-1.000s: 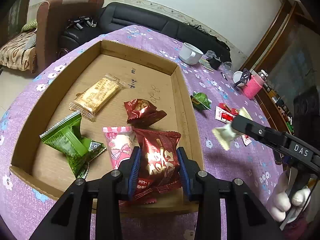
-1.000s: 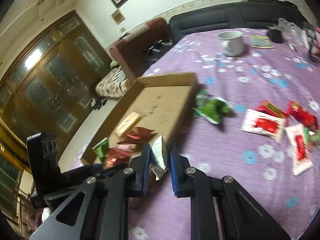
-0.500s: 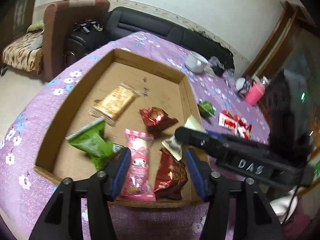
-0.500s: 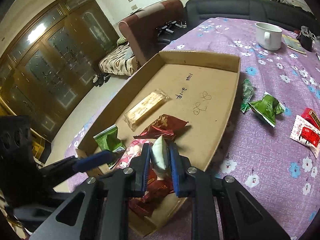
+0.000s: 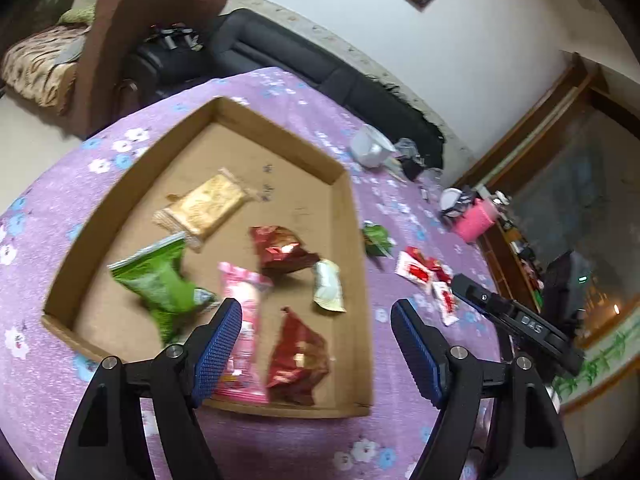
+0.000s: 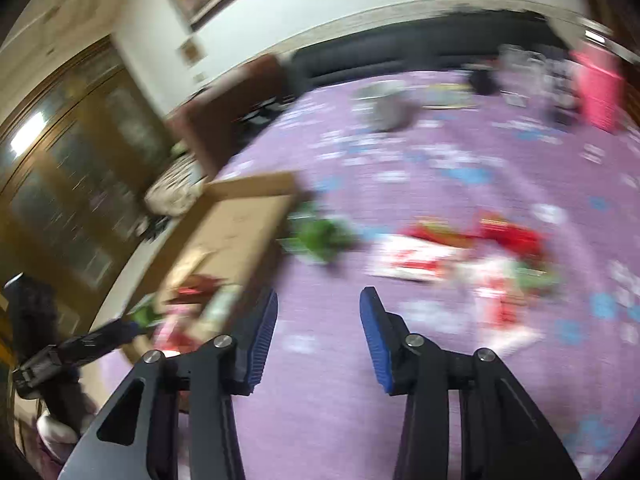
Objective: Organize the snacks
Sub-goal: 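Grasp the white-red ENDS WELL packet with the left gripper while the right grasps a red-white stick pack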
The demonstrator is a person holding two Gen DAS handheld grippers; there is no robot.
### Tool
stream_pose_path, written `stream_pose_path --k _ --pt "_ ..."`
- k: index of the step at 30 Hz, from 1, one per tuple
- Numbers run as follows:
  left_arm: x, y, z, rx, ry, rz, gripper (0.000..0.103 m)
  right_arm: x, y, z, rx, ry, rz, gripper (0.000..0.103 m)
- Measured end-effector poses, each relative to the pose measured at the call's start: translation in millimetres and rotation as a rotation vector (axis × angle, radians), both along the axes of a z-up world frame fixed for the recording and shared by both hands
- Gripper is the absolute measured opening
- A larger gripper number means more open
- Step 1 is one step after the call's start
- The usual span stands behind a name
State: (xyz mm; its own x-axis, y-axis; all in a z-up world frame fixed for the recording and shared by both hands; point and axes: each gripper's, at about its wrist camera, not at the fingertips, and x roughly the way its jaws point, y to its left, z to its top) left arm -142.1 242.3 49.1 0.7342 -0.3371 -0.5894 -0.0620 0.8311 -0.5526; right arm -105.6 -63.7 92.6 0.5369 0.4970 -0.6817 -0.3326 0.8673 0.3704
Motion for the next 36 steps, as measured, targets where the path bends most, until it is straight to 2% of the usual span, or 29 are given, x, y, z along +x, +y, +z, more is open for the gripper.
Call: stream_pose_path --k 3,5,8,13,23,25,26,29,33,36 --pt "2.3 -15.3 2.6 -0.023 -0.023 -0.053 0.08 6.2 -54.3 -11.1 -0.039 0.024 -0.13 0.042" --pt "7.8 -26.7 2.2 -0.034 -0.011 -0.091 0.08 8.6 -81.0 -19.3 -0.057 0.052 -0.194 0.042" --pt "15.5 -52.3 0.4 -0.01 0.021 -0.157 0.08 12.6 -96.5 -30.0 -0.065 0.071 -0.214 0.042" --pt "20.2 -93.1 -1.1 0.05 0.056 -0.233 0.08 19.6 -80.0 -37.4 -0.088 0.06 -0.171 0.043" --pt "25.4 -121.9 1.2 0.116 0.082 -0.273 0.08 41.2 -49.7 -46.2 -0.188 0.024 -0.143 0.045" --pt "30.3 -127.3 0.0 0.131 0.093 -0.279 0.08 41.6 -43.9 -49.2 -0.218 0.019 -0.142 0.038" --pt "32.6 -129.9 -0.1 0.137 0.095 -0.281 0.08 41.7 -41.1 -52.0 -0.225 0.022 -0.131 0.022" --pt "43.5 -140.6 1.9 0.173 0.101 -0.289 0.08 38.2 -38.4 -53.7 -0.243 0.003 -0.121 0.021" --pt "70.9 -161.3 6.9 0.216 0.1 -0.306 0.08 35.0 -46.7 -52.2 -0.202 0.024 -0.115 0.02" --pt "102.4 -175.3 7.3 0.233 0.11 -0.314 0.08 34.1 -61.9 -53.7 -0.131 0.064 -0.129 0.02"
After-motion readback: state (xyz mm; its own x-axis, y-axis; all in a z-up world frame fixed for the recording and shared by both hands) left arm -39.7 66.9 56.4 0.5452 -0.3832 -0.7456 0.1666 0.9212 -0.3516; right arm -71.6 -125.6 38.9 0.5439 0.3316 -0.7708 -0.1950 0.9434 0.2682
